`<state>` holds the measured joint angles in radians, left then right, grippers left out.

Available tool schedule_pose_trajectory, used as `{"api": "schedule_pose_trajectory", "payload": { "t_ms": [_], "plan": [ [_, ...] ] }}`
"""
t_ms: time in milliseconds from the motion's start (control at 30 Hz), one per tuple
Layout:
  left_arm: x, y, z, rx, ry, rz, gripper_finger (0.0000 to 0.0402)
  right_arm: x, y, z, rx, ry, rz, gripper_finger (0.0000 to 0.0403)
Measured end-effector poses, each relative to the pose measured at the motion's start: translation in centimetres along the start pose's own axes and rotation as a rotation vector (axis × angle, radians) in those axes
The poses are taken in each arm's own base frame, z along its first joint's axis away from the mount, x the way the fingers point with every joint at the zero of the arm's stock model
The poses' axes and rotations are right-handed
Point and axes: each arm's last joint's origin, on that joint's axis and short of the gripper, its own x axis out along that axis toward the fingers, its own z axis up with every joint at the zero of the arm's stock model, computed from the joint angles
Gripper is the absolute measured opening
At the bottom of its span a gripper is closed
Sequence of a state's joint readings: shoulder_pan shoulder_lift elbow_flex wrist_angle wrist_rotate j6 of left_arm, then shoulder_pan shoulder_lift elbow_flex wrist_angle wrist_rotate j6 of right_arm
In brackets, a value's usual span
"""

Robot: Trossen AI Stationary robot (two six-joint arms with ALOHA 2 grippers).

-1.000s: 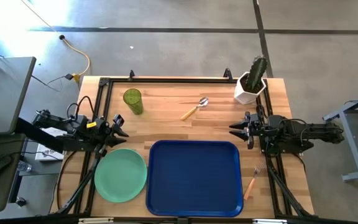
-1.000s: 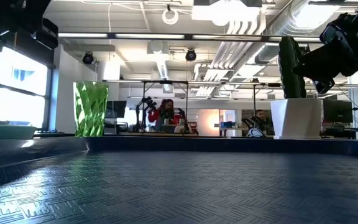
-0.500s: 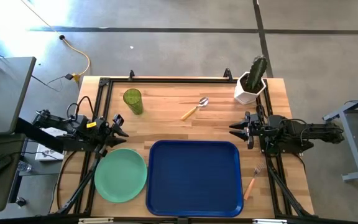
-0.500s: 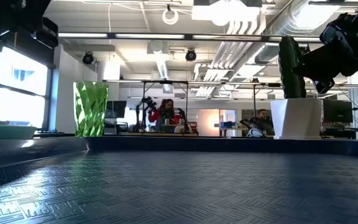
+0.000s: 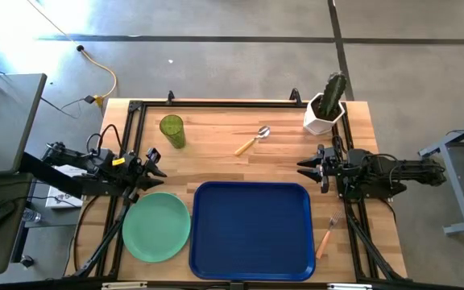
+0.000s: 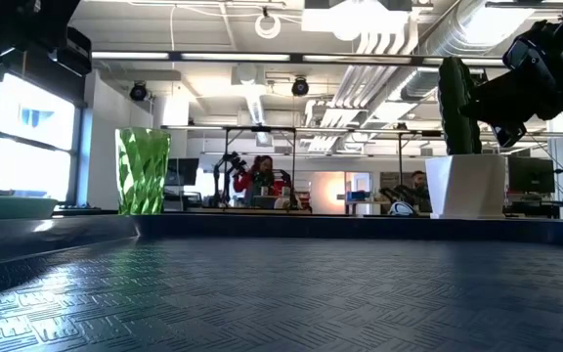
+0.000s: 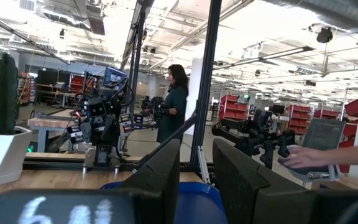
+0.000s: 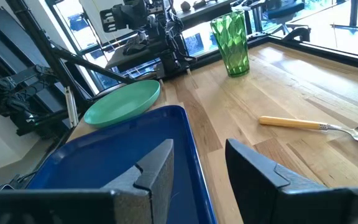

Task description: Pick and place plate/cup/fork/spoon on tray

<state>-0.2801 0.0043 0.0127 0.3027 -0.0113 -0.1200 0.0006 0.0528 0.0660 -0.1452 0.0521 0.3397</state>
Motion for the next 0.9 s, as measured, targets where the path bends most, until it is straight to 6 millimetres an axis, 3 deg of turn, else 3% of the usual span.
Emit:
{"api": "schedule_pose_trajectory", "payload": {
  "t_ms": [900],
  "plan": [
    [0.00, 0.00, 0.01, -0.045, -0.001, 0.000, 0.0087, 0.00, -0.01, 0.04, 0.025, -0.005, -0.006, 0.0138]
  ]
}}
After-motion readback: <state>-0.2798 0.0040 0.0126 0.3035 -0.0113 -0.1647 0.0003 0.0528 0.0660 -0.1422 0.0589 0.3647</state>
